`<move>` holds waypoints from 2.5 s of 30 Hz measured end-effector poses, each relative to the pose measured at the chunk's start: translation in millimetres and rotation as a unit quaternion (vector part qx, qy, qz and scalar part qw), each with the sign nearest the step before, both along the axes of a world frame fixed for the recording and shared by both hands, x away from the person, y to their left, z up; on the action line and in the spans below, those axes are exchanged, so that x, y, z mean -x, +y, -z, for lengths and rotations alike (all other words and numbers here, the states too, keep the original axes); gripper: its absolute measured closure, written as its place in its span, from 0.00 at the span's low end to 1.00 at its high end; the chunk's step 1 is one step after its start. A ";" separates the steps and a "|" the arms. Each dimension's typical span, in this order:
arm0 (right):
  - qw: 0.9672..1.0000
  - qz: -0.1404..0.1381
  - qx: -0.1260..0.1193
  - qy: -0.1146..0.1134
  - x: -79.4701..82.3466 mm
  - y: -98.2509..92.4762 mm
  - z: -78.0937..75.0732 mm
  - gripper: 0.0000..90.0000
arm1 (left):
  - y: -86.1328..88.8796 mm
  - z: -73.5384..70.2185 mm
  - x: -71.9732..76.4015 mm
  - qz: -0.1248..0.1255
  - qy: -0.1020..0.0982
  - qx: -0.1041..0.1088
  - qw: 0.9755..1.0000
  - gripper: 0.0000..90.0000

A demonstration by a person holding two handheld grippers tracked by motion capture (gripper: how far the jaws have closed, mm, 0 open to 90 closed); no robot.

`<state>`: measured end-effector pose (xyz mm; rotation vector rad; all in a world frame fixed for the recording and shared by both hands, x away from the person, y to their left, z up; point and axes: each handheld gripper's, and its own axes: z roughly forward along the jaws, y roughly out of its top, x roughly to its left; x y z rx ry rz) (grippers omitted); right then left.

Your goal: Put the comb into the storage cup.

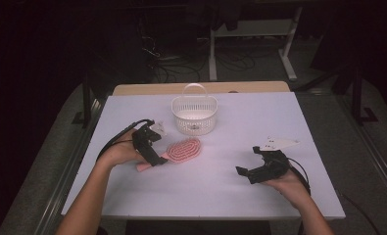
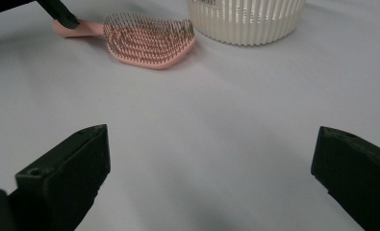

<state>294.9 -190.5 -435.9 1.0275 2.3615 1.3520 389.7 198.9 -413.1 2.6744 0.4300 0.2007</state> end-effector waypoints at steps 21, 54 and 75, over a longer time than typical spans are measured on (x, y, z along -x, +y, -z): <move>1.000 -0.001 0.002 0.000 0.2 0.2 0.2 0.00 | -5.8 8.6 -1.2 -0.015 0.021 -0.041 0.999 0.21; 1.000 -0.001 0.001 0.000 -0.1 -0.1 0.4 0.00 | -16.8 14.3 -0.8 -0.008 0.045 -0.068 0.997 0.58; 1.000 -0.001 0.003 -0.001 0.1 0.4 0.5 0.00 | -25.9 16.8 -3.0 -0.012 0.059 -0.092 0.994 0.68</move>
